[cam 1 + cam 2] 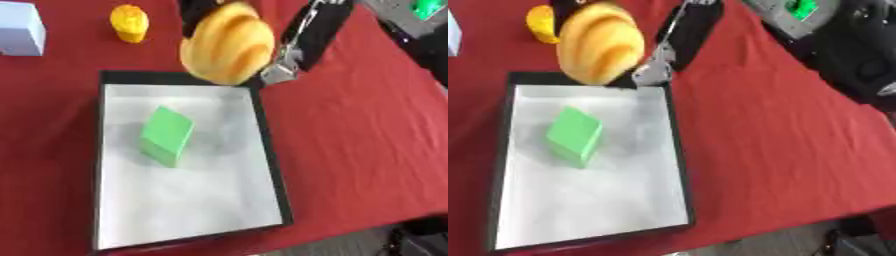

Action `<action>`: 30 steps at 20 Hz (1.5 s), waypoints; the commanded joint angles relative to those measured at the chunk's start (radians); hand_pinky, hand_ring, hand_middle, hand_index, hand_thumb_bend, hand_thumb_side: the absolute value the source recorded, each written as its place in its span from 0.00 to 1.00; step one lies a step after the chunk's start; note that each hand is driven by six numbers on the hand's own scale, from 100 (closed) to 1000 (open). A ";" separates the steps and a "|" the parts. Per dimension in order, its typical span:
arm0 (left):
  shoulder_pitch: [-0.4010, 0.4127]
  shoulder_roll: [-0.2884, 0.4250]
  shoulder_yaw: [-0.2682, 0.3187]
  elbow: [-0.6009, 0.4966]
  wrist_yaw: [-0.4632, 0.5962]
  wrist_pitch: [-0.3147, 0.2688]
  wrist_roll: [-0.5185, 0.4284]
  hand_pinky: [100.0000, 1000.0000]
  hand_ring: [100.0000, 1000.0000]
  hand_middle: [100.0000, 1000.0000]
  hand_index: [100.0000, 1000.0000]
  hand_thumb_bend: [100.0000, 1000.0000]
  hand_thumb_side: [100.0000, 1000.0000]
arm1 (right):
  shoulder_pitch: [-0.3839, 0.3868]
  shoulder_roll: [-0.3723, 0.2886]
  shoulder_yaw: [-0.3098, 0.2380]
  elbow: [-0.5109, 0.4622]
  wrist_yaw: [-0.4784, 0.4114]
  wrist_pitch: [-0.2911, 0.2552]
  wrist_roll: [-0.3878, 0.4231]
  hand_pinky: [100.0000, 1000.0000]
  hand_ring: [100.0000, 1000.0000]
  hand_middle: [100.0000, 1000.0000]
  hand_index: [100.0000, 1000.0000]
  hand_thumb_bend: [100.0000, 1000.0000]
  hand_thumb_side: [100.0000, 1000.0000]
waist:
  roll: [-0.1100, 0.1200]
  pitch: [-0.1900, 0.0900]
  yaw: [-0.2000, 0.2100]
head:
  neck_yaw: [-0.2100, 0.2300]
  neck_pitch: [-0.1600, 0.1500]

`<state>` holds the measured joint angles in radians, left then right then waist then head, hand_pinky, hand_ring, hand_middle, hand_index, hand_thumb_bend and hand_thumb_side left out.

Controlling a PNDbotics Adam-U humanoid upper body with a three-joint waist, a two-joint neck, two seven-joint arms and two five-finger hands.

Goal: Pick up objects on the table and place them in the box.

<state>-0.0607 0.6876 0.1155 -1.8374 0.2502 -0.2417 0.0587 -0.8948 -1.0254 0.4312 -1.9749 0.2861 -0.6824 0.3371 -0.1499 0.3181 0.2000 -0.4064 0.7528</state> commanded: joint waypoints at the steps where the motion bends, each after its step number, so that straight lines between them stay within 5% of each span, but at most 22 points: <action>1: 0.005 0.042 0.005 -0.008 -0.005 -0.004 -0.001 0.82 0.76 0.69 0.77 0.00 0.69 | -0.033 -0.007 0.032 -0.025 0.056 -0.033 -0.003 0.73 0.65 0.59 0.68 0.21 0.64 | 0.014 -0.045 -0.002 | 0.010 -0.006; 14: 0.029 0.044 0.005 -0.001 -0.017 -0.003 -0.001 0.82 0.76 0.69 0.77 0.00 0.69 | -0.085 0.094 0.130 -0.025 0.055 -0.026 0.102 0.73 0.64 0.58 0.68 0.16 0.57 | 0.008 -0.060 -0.019 | 0.056 0.012; 24: 0.026 0.025 0.003 -0.001 -0.026 0.004 -0.005 0.82 0.76 0.69 0.77 0.00 0.70 | -0.036 0.184 0.120 0.026 0.064 0.049 0.189 0.74 0.64 0.58 0.69 0.10 0.47 | 0.015 -0.042 -0.018 | 0.061 0.015; 30: 0.024 0.019 0.000 -0.001 -0.030 0.007 -0.008 0.82 0.76 0.69 0.77 0.00 0.70 | -0.015 0.274 0.144 0.121 0.062 0.130 0.239 0.74 0.64 0.58 0.71 0.00 0.33 | 0.015 -0.036 -0.017 | 0.057 0.017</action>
<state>-0.0305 0.6934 0.1104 -1.8311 0.2266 -0.2364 0.0527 -0.8993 -0.7517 0.5808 -1.8681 0.3507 -0.5674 0.5641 -0.1499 0.2958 0.1821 -0.3464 0.7633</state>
